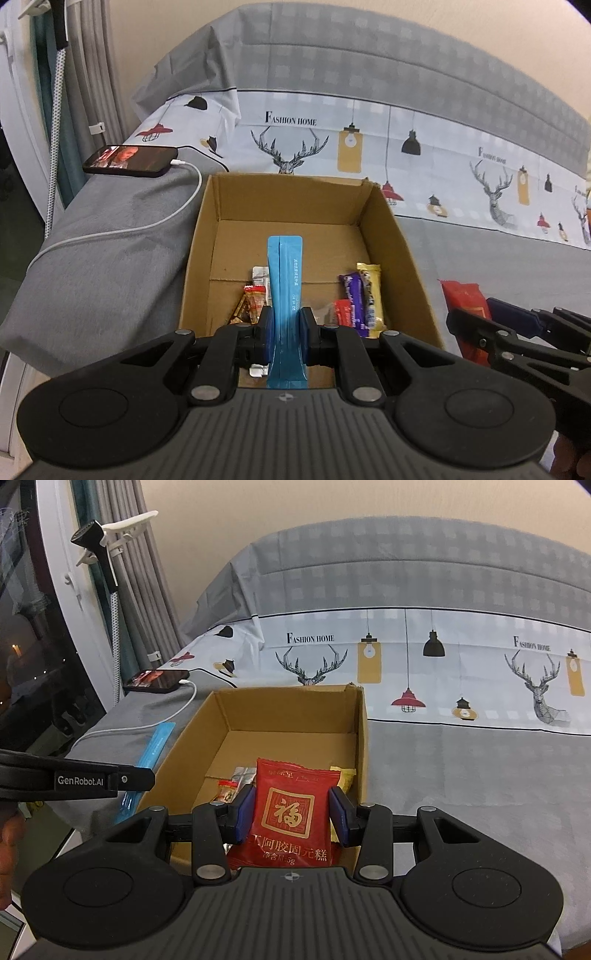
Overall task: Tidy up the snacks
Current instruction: 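Carry the blue stick and red packet over the cardboard box with both tools, then open both tools to drop the blue stick and red packet into the box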
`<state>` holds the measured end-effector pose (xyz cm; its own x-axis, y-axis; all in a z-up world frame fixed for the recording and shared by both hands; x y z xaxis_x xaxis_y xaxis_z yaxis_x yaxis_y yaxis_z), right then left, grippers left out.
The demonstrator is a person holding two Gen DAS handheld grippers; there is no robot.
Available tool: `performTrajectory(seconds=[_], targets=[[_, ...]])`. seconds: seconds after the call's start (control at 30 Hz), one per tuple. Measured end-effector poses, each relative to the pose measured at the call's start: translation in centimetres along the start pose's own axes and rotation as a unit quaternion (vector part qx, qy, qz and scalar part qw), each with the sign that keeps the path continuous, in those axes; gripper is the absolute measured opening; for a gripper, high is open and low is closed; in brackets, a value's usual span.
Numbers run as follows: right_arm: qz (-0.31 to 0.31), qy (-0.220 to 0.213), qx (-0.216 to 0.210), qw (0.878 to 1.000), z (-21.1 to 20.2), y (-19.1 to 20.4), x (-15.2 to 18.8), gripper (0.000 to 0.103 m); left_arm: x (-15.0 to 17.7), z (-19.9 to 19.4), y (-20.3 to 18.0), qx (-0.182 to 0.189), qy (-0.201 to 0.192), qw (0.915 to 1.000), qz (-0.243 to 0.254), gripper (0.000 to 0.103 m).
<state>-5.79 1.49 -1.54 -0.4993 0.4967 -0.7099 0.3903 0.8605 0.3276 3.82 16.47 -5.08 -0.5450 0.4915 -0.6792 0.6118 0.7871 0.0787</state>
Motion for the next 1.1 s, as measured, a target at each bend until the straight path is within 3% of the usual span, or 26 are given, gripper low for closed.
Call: performTrajectory(seconds=[0.37,0.93,0.97,1.03,1.07,1.1], targets=[[0.001,0.027,0.006,1.0,5.8,-0.6,-0.9,0.046,-2.0,6.2,0.1,-0.003,0.028,0.9994,0.022,0.015],[0.008,0.065,0.021,0.998,13.6,-2.0,-0.9,0.046,-1.8,13.7,0.8,-0.008,0.088,0.9955,0.034,0.017],[0.01,0.068,0.02,0.997,13.9,-2.1,-0.9,0.047,-1.8,13.8,0.9,-0.01,0.089,0.9954,0.033,0.023],[0.016,0.072,0.017,0.997,14.4,-2.2,-1.1,0.054,-1.9,14.0,1.2,-0.011,0.093,0.9953,0.028,0.063],[0.023,0.071,0.019,0.997,14.5,-2.3,-1.2,0.061,-2.0,13.9,1.4,-0.014,0.094,0.9952,0.021,0.098],[0.031,0.071,0.023,0.997,14.5,-2.5,-1.4,0.077,-2.0,13.6,1.9,-0.034,0.091,0.9952,0.01,0.102]])
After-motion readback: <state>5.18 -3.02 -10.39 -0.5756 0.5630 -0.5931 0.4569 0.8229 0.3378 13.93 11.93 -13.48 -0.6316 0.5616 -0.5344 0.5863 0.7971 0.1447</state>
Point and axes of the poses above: each gripper's, at about its wrist camera, not at the fingertips, and z roughly the way its jaws point, y to its left, x to its underside, the point moved 6 cm from there along z, roughly the way its jaws point, and after that the axes turned 10 degrees about z, right-handed, at the moved point
